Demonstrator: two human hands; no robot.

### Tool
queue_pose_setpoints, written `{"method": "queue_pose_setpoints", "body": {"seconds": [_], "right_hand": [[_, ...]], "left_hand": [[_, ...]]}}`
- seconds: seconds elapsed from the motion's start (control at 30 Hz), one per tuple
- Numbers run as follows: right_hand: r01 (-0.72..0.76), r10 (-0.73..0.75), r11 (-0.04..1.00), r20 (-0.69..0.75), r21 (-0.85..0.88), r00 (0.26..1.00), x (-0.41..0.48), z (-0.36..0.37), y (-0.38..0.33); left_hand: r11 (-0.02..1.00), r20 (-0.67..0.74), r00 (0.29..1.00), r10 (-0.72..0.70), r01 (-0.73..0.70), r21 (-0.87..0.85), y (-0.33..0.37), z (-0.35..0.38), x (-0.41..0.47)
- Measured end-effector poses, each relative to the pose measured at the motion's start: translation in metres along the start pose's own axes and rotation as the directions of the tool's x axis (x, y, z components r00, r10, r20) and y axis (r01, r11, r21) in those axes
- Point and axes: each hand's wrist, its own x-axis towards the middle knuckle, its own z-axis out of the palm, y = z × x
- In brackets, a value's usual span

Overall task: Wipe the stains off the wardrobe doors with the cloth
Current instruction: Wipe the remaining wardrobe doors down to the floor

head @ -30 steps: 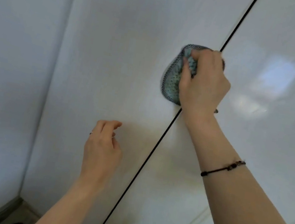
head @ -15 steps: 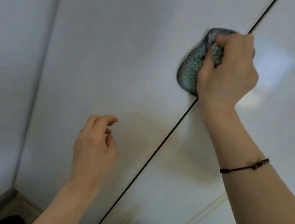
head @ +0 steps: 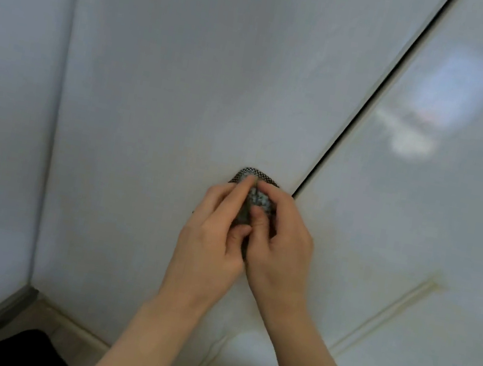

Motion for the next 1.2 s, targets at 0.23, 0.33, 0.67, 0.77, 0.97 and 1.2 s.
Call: {"method": "queue_pose_setpoints", "body": {"seconds": [0.23,0.33,0.67,0.77,0.97,1.2], "right_hand": [[-0.097,0.12,0.962,-0.079,0.256,0.99,-0.038,-0.027,0.02],[-0.13,0.142,0.985,-0.095,0.116,0.985,-0.061,-0.029,0.037],[-0.396,0.396,0.918,0.099,-0.024,0.913,-0.07,-0.061,0.071],[-0.388,0.392,0.92,0.115,-0.061,0.913,-0.068,-0.067,0.055],[-0.085,0.06,0.978,-0.135,-0.189,0.989,-0.051,-0.093,0.017],[-0.017,-0.11,0.847,-0.206,-0.531,0.972,-0.042,-0.146,0.048]], "left_hand": [[0.962,-0.209,0.961,0.18,-0.128,0.241,-0.012,0.043,0.001],[0.942,-0.301,0.912,0.277,-0.197,0.27,-0.021,0.049,0.001],[0.969,-0.534,0.833,0.149,-0.015,0.248,-0.047,0.06,-0.009],[0.958,-0.461,0.887,0.027,0.109,0.267,-0.058,0.043,-0.028],[0.969,-0.335,0.94,-0.058,0.134,0.209,-0.011,0.031,-0.001],[0.983,-0.466,0.885,-0.003,0.088,0.162,-0.032,0.049,-0.013]]}}
